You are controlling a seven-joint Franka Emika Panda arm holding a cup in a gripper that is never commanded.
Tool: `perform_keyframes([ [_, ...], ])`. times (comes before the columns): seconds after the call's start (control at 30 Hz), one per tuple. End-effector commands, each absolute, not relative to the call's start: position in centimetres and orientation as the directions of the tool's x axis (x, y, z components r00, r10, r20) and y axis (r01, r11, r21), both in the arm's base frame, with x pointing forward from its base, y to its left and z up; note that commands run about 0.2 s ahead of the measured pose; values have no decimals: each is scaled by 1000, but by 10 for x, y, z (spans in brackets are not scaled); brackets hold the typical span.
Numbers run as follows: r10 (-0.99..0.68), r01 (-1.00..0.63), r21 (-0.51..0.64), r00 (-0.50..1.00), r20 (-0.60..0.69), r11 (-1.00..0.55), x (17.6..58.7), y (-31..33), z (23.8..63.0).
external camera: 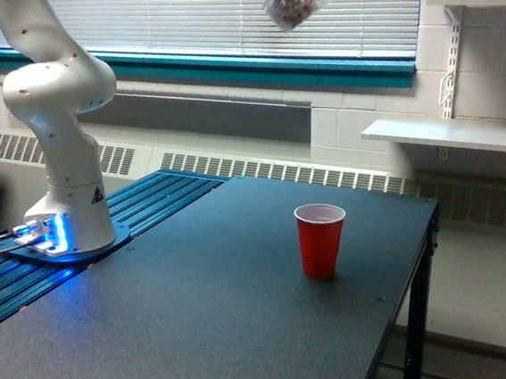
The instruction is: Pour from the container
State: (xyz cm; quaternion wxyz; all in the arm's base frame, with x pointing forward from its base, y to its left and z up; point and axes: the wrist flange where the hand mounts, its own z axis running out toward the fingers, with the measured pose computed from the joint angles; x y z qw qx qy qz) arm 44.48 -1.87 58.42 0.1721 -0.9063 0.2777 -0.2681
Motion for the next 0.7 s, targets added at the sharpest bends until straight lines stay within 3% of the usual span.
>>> perform_keyframes([
  [0.03, -528, -368, -418, 760, 378, -830, 434, -24, 559],
  [0.7, -622, -466, -458, 729, 285, -757, 412, -19, 486],
])
